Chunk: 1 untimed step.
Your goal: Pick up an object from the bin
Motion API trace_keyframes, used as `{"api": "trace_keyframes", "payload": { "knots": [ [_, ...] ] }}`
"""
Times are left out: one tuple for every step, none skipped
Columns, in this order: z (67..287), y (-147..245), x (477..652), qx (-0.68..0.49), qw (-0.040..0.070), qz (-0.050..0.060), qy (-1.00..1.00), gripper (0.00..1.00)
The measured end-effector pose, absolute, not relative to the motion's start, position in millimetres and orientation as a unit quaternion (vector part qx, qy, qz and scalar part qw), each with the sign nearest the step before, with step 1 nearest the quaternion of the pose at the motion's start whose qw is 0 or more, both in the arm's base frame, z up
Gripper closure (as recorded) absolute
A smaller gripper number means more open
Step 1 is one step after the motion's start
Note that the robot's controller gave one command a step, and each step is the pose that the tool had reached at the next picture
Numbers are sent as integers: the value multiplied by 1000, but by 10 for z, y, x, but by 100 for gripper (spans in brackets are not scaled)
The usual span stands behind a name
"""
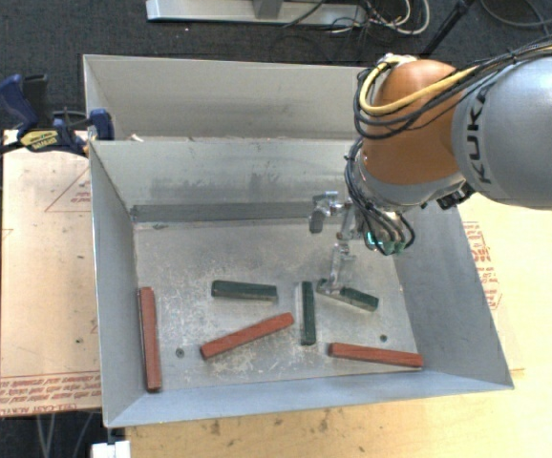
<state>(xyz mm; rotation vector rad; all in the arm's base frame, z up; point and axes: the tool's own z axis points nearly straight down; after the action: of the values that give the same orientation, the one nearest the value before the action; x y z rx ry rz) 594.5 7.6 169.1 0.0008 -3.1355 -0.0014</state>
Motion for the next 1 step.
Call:
{"api": "trace_keyframes", "payload": {
  "knots": [
    [1737,76,5962,0,-1,0,-1000,0]
  ]
}}
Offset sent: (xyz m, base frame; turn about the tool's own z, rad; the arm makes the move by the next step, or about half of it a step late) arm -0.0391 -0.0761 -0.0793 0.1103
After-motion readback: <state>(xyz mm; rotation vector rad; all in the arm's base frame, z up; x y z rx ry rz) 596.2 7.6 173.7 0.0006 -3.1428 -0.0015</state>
